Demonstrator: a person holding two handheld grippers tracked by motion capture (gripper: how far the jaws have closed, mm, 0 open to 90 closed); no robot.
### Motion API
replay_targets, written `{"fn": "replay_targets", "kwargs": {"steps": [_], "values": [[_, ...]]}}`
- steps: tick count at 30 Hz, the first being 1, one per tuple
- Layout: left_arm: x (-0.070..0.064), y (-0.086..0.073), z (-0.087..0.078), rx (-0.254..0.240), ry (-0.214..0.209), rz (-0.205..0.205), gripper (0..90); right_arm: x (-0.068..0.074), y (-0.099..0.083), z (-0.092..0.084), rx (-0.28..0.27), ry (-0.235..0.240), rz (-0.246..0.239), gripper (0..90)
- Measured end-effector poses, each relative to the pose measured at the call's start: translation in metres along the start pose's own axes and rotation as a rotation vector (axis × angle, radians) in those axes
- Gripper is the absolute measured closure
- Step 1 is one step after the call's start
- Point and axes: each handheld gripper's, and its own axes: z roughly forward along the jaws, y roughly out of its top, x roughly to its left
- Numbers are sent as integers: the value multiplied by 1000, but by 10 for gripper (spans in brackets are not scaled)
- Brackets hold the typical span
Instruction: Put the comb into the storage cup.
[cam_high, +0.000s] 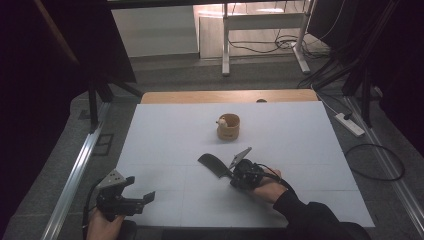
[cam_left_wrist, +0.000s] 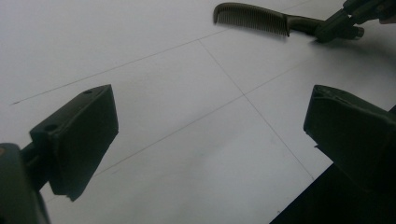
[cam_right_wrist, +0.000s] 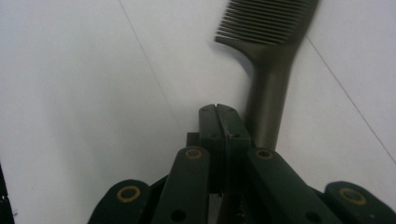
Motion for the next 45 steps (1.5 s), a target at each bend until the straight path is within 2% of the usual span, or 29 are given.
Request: {"fn": "replay_targets", "kwargs": {"steps": [9, 17, 19, 25, 26, 27, 29, 30, 31, 34, 35, 36, 37, 39, 41, 44, 45], "values": [[0, 0, 0, 0, 2, -3, 41, -3, -3, -3, 0, -3, 9, 895], [0, 0, 0, 0, 1, -5, 41, 1, 0, -16, -58, 9, 11, 859], [0, 0, 0, 1, 2, -4, 42, 3, 1, -24, -85, -4, 13, 813], [0, 0, 0, 2, 2, -4, 42, 3, 1, -29, -91, -37, 25, 667], [0, 0, 0, 2, 2, -5, 42, 3, 1, -29, -91, -37, 25, 667], [0, 0, 0, 2, 1, -5, 42, 2, 1, -31, -95, -48, 32, 605], [0, 0, 0, 2, 2, -5, 42, 2, 1, -33, -101, -67, 30, 549], [0, 0, 0, 2, 2, -5, 42, 2, 1, -33, -101, -67, 30, 549], [0, 0, 0, 2, 2, -5, 42, 3, 2, -35, -108, -81, 26, 481], [0, 0, 0, 2, 2, -5, 42, 3, 2, -36, -115, -97, 22, 404], [0, 0, 0, 2, 2, -5, 43, 3, 3, -37, -103, -109, 20, 336], [0, 0, 1, 2, 1, -5, 43, 3, 3, -37, -103, -109, 20, 336], [0, 0, 1, 3, 1, -5, 43, 3, 4, -36, -93, -115, 26, 261], [0, 0, 0, 2, 2, -5, 43, 2, 4, -35, -86, -117, 28, 238], [0, 0, 1, 3, 0, -5, 43, 1, 4, -33, -75, -127, 36, 154], [0, 0, 1, 3, 1, -4, 43, 0, 4, -32, -76, -133, 42, 122], [0, 0, 1, 3, 1, -5, 43, -1, 4, -31, -78, -128, 51, 84]]}}
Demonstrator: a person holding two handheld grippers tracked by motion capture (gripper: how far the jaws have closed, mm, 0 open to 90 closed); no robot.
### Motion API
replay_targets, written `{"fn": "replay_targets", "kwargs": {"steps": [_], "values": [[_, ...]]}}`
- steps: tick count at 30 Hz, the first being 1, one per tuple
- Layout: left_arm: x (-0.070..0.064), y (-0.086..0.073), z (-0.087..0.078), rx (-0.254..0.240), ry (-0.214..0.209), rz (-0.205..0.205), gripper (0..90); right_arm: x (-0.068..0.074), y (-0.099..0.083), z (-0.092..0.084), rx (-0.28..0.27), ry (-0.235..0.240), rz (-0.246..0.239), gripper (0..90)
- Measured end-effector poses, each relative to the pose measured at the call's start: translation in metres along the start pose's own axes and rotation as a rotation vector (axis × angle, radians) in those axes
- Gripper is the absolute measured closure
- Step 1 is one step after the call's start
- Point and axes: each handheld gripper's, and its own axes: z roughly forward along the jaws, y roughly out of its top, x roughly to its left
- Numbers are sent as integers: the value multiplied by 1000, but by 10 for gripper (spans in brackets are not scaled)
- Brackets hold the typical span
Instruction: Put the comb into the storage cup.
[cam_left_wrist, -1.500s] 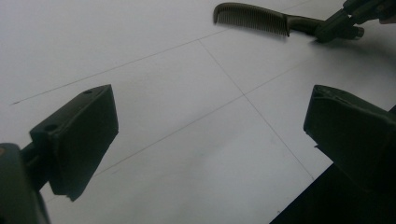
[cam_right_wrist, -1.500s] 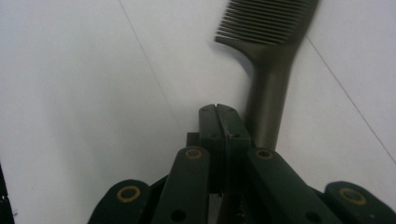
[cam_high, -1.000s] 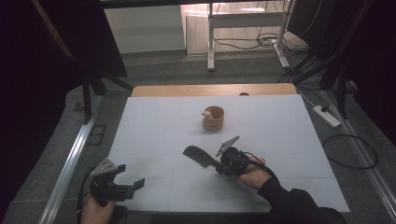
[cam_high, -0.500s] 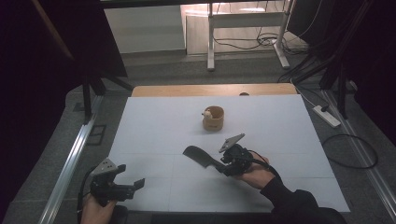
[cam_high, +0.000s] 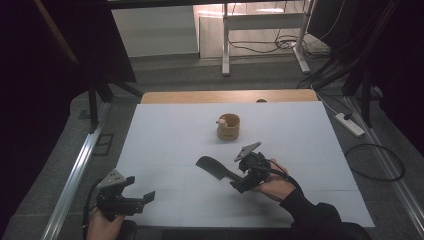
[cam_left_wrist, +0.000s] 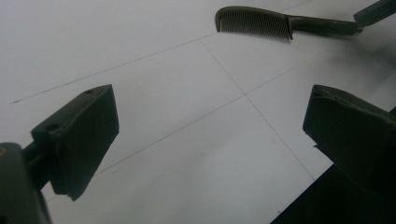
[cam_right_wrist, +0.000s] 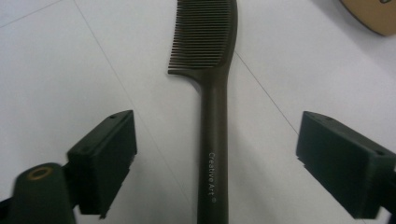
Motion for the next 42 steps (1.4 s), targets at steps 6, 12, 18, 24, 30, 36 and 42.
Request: {"fn": "replay_targets", "kwargs": {"steps": [6, 12, 18, 24, 30, 36, 42], "values": [[0, 0, 0, 1, -1, 1, 44, -3, 0, 3, 8, -10, 25, 0], [0, 0, 0, 1, -1, 1, 44, -5, 0, 6, 29, -4, 27, 0], [0, 0, 0, 2, -2, 1, 44, -3, 0, 13, 53, -3, 11, 0], [0, 0, 0, 2, -2, 0, 44, -2, -4, 22, 79, 6, -1, 0], [0, 0, 0, 3, -1, 0, 44, -2, -7, 32, 109, 6, 4, 0], [0, 0, 0, 3, 0, -1, 44, -6, -12, 42, 155, 7, 12, 0], [0, 0, 0, 8, -1, 0, 45, -5, -13, 43, 155, 0, 5, 0]]}}
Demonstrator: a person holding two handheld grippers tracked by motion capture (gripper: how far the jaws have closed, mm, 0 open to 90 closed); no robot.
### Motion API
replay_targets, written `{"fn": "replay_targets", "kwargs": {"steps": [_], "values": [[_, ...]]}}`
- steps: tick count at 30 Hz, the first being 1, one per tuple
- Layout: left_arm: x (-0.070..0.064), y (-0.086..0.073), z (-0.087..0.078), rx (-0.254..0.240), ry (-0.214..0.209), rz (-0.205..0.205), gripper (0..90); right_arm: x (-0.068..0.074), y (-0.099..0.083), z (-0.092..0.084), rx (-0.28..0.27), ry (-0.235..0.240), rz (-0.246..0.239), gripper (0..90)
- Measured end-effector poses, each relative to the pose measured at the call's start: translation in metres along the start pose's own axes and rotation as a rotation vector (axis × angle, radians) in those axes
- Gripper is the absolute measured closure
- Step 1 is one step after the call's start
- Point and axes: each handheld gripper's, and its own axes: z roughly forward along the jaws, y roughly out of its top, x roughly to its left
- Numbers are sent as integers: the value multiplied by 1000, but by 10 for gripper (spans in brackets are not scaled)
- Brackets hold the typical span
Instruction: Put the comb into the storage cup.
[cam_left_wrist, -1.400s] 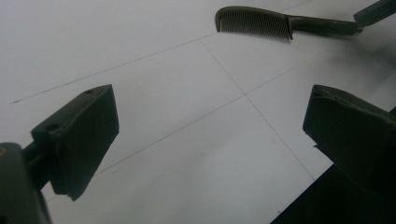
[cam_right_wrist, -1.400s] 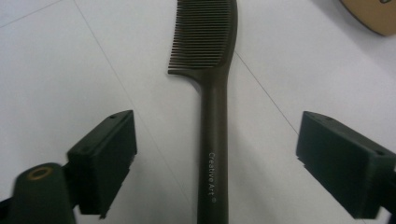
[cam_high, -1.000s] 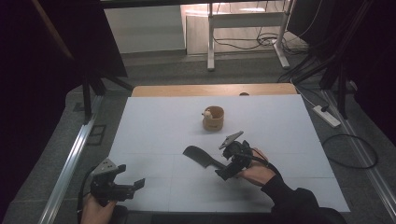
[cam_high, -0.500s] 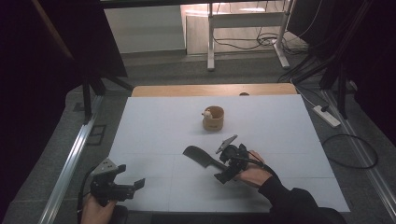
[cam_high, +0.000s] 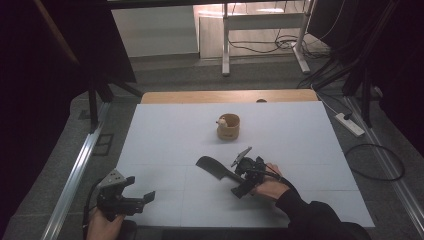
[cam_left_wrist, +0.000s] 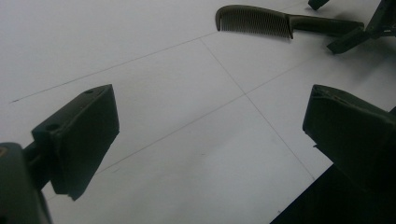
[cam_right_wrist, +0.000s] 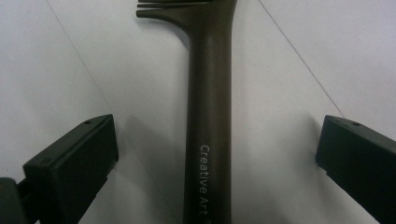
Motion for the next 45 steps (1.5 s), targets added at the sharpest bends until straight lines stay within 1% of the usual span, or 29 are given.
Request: {"fn": "replay_targets", "kwargs": {"steps": [4, 10, 11, 14, 18, 24, 27, 29, 30, 31, 34, 36, 40, 45], "values": [[0, 0, 0, 0, 0, 0, 45, 1, 0, 0, -3, -6, 11, 0], [0, 0, 0, 0, 0, -1, 46, 2, 2, 0, 23, -13, 20, 0], [0, 0, 0, 1, 0, -1, 46, 2, 3, -1, 25, -12, 22, 11], [0, 0, 0, 2, 0, -1, 46, 4, 4, -3, 31, -8, 15, 76], [0, 0, 0, 1, 0, -2, 46, 6, 6, -7, 34, 7, -11, 214], [0, 0, 0, 1, 0, -3, 46, 4, 6, -12, 22, 9, -16, 424], [0, 0, 0, 2, -1, -2, 46, 3, 6, -13, 18, 10, -27, 510], [0, 0, 0, 1, 0, -2, 46, 4, 7, -13, 16, 11, -33, 550], [0, 0, 0, 1, 1, -3, 46, 4, 7, -13, 15, 17, -38, 613], [0, 0, 0, 2, 0, -3, 46, 4, 7, -13, 15, 17, -38, 613], [0, 0, 0, 2, 0, -2, 46, 4, 7, -14, 14, 22, -55, 702], [0, 0, 0, 2, 0, -2, 46, 4, 7, -14, 14, 24, -57, 719], [0, 0, 0, 2, 1, -1, 46, 3, 7, -14, 9, 35, -64, 723], [-1, 1, 1, 3, 3, 2, 46, 3, 6, -14, 3, 37, -81, 726]]}}
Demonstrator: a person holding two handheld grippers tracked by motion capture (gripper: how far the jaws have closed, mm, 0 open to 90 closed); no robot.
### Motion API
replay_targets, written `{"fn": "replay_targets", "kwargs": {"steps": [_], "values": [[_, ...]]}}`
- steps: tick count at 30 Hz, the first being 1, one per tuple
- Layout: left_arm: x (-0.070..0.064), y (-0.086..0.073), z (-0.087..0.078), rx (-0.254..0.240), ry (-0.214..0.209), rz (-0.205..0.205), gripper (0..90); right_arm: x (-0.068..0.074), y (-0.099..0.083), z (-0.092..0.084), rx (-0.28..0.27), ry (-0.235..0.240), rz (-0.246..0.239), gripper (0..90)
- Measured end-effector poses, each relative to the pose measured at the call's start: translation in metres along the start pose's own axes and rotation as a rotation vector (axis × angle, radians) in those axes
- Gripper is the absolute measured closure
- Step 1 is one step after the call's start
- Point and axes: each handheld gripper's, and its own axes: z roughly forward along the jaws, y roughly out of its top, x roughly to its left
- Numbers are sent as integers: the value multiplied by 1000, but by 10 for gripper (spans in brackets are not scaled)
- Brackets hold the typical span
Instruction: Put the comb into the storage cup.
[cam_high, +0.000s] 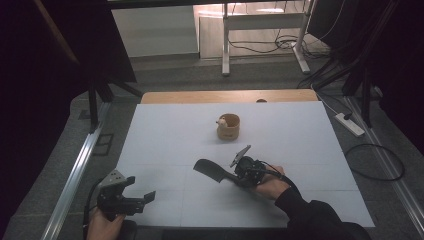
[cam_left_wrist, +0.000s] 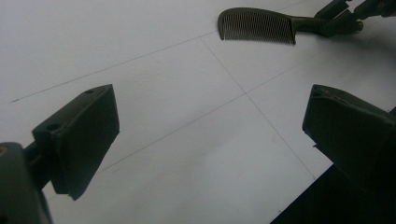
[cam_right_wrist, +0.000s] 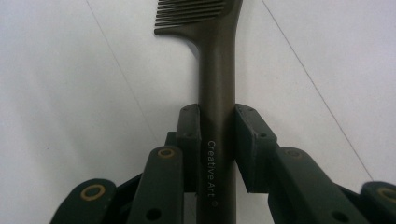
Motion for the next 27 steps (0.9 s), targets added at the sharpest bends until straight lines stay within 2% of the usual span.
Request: {"fn": "replay_targets", "kwargs": {"steps": [8, 12, 19, 27], "values": [[0, 0, 0, -5, -2, 7, 40, 2, 0, -3, -33, -20, -27, 726], [1, 0, -1, -10, -10, 0, 29, 1, -2, -9, -77, -1, -22, 726], [1, 0, -2, -26, -24, -9, 17, -1, -6, -15, -111, 11, -11, 726], [-2, 3, -4, -57, -38, 19, 13, -2, -10, -24, -149, 32, -3, 726]]}}
